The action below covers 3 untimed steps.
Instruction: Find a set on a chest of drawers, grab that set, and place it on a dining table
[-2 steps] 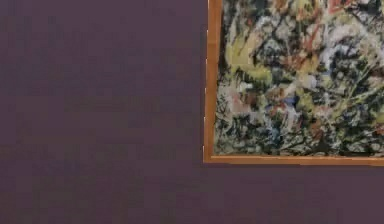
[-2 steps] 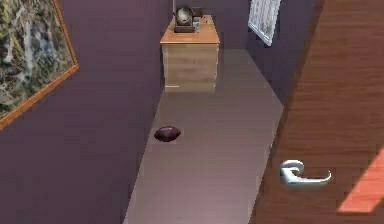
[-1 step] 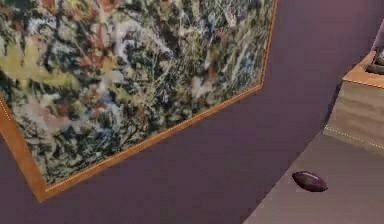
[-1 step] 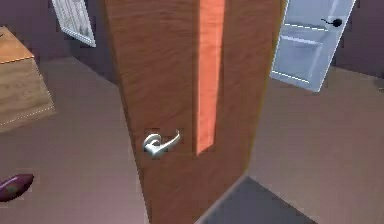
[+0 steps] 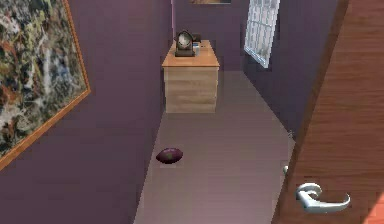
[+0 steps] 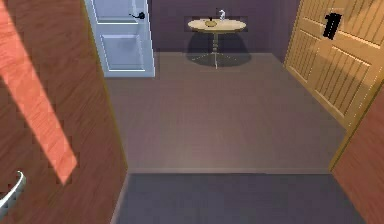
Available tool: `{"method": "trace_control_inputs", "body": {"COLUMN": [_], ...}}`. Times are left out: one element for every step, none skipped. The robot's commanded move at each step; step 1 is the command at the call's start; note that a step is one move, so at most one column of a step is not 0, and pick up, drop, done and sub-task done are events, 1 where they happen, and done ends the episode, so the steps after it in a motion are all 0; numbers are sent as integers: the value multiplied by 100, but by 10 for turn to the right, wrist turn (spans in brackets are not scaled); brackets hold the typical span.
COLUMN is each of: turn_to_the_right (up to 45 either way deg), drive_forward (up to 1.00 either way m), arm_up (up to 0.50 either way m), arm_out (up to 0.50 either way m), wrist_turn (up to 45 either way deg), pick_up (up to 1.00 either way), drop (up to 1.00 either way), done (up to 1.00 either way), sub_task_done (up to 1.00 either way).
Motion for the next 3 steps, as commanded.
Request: {"method": "trace_control_inputs", "body": {"turn_to_the_right": [60, 0, 0], "drive_forward": [0, 85, 65], "arm_up": [0, 0, 0], "arm_out": [0, 0, 0], "wrist_turn": [0, 0, 0], "pick_up": [0, 0, 0], "drop": [0, 0, 0], "done": [0, 0, 0], "sub_task_done": [0, 0, 0]}}
